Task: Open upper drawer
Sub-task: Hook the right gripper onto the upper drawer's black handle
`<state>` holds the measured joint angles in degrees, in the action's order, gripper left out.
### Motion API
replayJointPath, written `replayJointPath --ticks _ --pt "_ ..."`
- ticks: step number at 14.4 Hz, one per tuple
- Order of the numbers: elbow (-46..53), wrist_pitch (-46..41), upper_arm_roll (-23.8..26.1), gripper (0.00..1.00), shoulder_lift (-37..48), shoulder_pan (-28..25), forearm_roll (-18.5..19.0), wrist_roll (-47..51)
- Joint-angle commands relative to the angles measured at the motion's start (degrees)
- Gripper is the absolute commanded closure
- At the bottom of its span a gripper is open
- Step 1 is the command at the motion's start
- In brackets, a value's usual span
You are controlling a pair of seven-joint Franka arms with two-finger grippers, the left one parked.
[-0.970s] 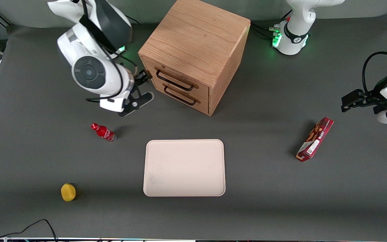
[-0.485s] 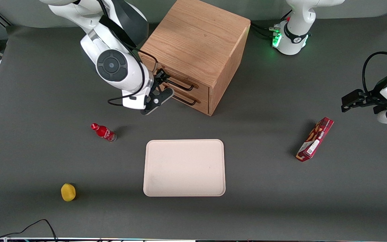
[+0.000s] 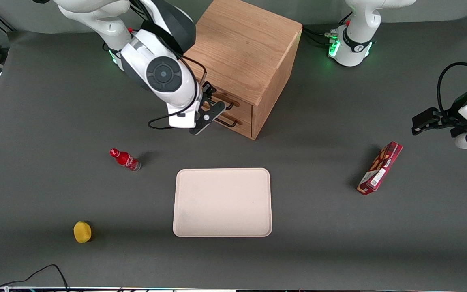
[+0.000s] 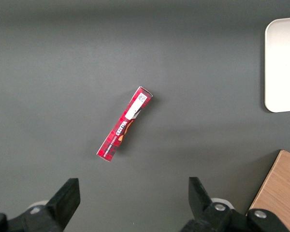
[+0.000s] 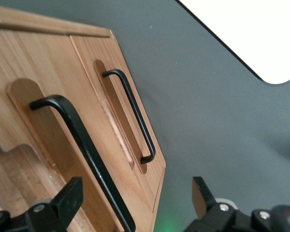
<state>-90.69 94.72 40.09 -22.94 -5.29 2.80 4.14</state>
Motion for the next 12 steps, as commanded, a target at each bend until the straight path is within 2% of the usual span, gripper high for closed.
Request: replayJointPath --ticks 1,7,12 --pt "-1.5 1.35 3.59 0.0 -0.44 0.98 3.26 -0.8" --pt "-2.38 1.78 4.56 0.0 -1.14 1.86 5.1 -1.15" --pt "-2.03 1.79 9.9 0.0 -3.24 7.65 6.94 -3.17"
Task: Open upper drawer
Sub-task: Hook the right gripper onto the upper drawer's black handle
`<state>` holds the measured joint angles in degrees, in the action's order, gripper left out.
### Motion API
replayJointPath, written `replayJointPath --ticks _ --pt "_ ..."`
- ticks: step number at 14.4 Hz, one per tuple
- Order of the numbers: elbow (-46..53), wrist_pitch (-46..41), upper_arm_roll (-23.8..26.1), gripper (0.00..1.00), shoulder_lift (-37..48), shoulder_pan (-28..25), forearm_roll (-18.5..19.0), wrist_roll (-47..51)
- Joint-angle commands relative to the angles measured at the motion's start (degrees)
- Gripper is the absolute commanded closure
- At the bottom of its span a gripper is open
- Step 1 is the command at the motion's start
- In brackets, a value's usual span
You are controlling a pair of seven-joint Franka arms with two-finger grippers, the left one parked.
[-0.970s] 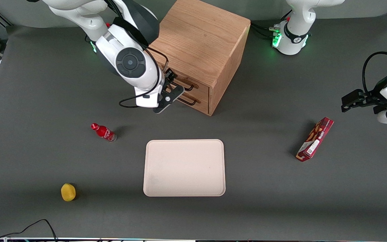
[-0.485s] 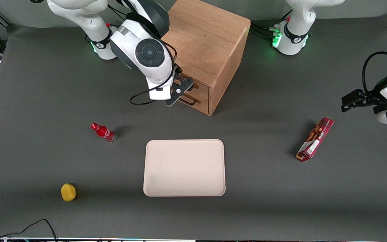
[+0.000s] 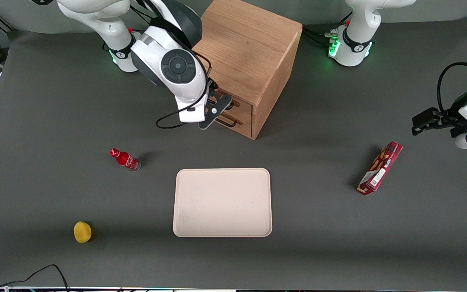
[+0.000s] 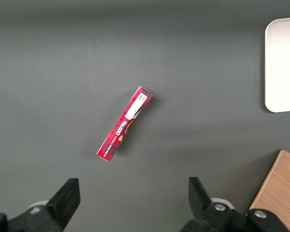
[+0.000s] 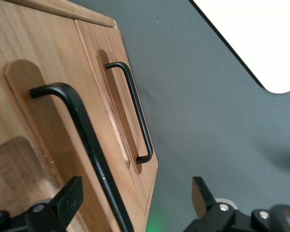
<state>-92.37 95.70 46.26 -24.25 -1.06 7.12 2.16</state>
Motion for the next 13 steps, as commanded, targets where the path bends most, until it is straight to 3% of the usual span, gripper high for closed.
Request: replayJointPath --ticks 1,9,13 --pt "-0.35 0.8 5.93 0.0 -2.46 5.26 3.42 -1.19" --pt "-0.44 1.42 11.65 0.0 -5.62 9.14 5.44 -0.4" --pt "-0.61 1.94 15.96 0.0 -8.88 11.7 8.43 0.65"
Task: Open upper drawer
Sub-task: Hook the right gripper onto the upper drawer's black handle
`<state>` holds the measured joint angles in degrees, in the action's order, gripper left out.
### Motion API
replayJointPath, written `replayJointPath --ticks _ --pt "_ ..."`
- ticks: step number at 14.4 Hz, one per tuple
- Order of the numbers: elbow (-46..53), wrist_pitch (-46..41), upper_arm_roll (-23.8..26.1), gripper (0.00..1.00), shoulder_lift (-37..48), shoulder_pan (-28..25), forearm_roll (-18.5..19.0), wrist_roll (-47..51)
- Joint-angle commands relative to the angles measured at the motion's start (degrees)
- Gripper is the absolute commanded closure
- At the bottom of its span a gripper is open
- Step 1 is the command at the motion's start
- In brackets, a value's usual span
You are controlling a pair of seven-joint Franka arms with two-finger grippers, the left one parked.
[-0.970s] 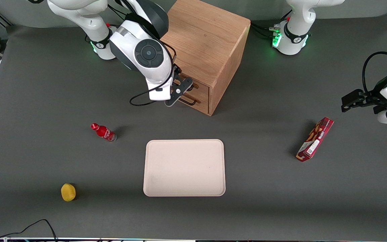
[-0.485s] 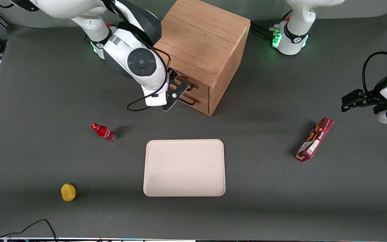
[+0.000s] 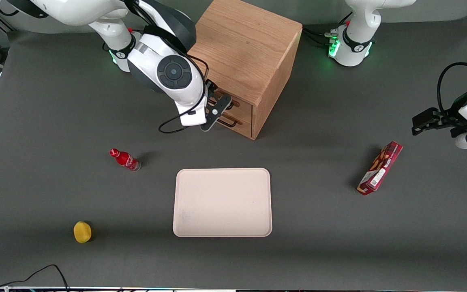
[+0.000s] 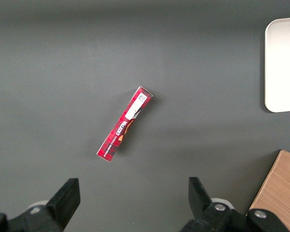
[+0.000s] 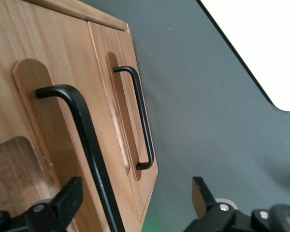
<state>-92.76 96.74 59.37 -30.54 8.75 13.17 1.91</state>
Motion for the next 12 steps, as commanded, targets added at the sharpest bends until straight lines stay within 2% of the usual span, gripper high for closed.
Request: replayJointPath --ticks 1,12 --pt "-0.23 0.9 2.94 0.0 -2.76 1.88 2.38 0.91" --pt "-2.41 4.68 2.85 0.0 -3.47 1.97 2.73 1.61"
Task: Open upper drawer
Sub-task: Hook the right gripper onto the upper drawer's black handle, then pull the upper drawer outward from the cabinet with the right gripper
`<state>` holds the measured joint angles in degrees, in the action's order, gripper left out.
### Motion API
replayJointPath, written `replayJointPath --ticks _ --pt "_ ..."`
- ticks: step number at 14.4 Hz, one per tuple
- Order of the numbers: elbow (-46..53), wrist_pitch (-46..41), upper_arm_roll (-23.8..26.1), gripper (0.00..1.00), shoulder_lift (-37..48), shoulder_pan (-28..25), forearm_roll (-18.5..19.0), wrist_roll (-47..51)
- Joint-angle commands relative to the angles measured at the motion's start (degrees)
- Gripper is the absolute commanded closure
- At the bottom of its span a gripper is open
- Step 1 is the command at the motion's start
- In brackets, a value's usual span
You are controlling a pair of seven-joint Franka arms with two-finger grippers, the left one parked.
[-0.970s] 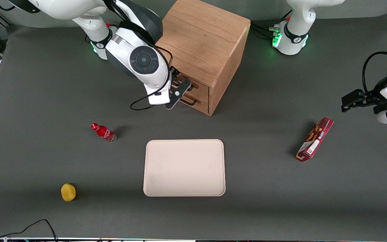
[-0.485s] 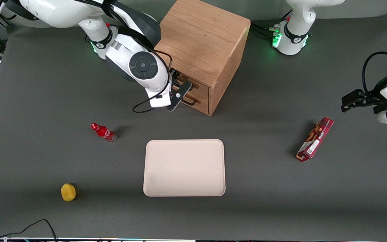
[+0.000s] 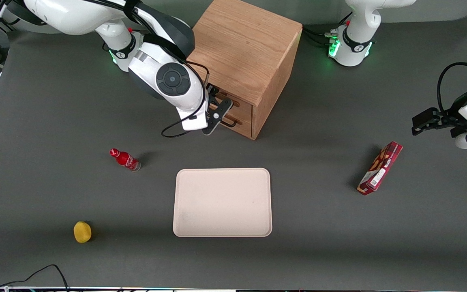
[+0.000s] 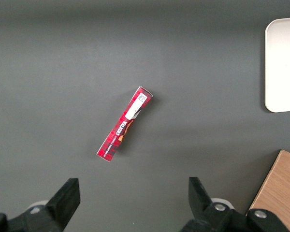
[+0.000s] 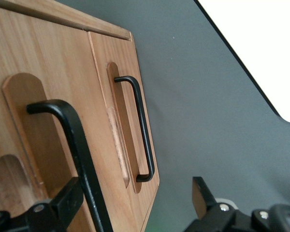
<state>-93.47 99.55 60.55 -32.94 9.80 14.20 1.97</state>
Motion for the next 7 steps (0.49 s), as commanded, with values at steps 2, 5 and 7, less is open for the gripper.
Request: replayJointPath --ticks 2,5,7 --pt "-2.5 2.66 1.67 0.0 -1.08 1.36 1.8 1.81" --pt "-2.41 2.93 1.32 0.0 -1.95 1.36 3.28 1.9" --pt "-2.41 3.01 1.23 0.0 -2.39 1.71 3.99 1.9"
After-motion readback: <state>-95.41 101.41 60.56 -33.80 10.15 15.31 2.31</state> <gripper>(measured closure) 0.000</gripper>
